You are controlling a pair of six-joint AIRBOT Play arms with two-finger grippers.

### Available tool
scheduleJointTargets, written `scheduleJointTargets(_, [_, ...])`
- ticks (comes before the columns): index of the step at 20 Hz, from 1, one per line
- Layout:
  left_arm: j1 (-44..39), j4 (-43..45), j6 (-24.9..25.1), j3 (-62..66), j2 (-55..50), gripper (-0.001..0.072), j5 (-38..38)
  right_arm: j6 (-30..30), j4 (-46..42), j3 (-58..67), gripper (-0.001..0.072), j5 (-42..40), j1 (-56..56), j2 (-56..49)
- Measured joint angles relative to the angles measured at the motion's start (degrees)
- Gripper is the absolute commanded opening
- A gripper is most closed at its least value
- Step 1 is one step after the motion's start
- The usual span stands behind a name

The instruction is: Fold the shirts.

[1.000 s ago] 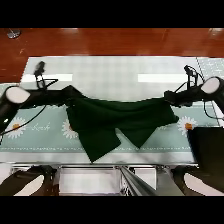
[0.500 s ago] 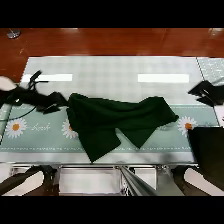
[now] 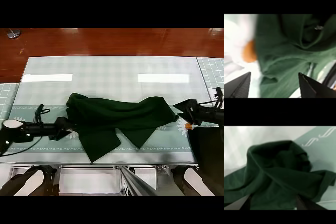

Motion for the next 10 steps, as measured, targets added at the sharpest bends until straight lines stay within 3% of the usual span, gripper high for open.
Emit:
scheduleJointTargets(2, [-4.39, -5.22, 2.19, -2.16, 0.11, 0.0697, 4.04, -0.48, 0.81, -0.87, 0.0628, 0.2, 1.05, 0.22])
scheduleJointTargets(3, [-6.71, -7.23, 2.84, -2.78, 0.15, 0.0643, 6.45, -0.55, 1.09, -1.14, 0.0628, 0.22, 1.18, 0.28])
scheduleJointTargets(5, [-11.21, -8.72, 4.09, -3.54, 0.17, 0.0128, 11.93, -0.55, 1.4, -1.46, 0.0628, 0.44, 0.31, 0.35])
scheduleJointTargets(6, [-13.25, -8.55, 4.83, -3.76, 0.09, 0.0019, 13.84, -0.5, 1.38, -1.53, 0.0628, 0.59, -0.55, 0.39])
scheduleJointTargets(10, [-17.7, -10.69, 7.26, -2.82, 0.15, 0.0019, 15.32, 1.09, -3.58, -1.75, 0.0618, 0.81, -5.88, 0.42])
